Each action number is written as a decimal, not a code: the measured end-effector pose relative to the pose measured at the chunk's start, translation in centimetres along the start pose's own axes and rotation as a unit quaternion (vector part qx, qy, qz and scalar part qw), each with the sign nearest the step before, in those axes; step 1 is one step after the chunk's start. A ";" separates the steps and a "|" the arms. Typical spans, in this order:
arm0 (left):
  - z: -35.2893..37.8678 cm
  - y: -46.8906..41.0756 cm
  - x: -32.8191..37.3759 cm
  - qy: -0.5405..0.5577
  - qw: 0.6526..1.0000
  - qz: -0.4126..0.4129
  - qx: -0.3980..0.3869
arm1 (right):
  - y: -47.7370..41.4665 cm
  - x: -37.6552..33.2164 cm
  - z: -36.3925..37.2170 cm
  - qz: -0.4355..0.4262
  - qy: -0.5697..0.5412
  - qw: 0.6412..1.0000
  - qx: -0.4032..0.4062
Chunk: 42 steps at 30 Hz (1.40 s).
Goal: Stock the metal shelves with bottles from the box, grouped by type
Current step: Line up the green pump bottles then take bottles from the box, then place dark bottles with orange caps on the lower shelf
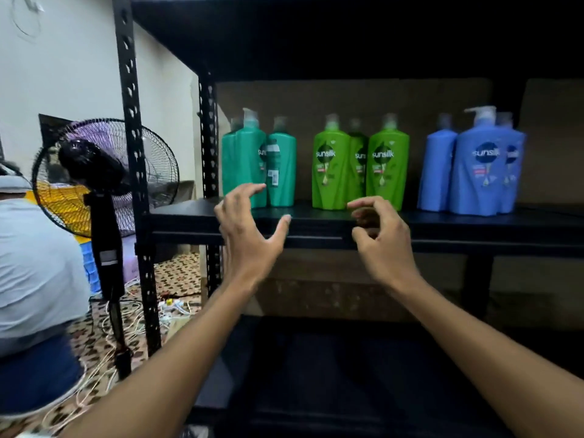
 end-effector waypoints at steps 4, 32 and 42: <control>0.2 6.9 2.3 0.006 0.999 0.018 -0.027 | 7.0 3.1 -1.5 0.016 -0.034 0.999 0.010; 11.2 70.1 -9.5 -0.159 0.681 -0.238 -0.675 | 61.9 36.6 -3.3 0.579 0.173 0.727 -0.326; 15.8 75.6 -10.5 -0.199 0.591 -0.051 -0.780 | 64.5 41.9 0.3 0.530 0.191 0.706 -0.429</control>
Point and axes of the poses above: each hand's wrist, its own y-axis away from the middle knuckle, its own z-axis out of the palm, x = y × z, the point moved 7 cm from there along -y, towards the middle knuckle, and after that the axes turned 9 degrees about -y, right-handed, at the moved point
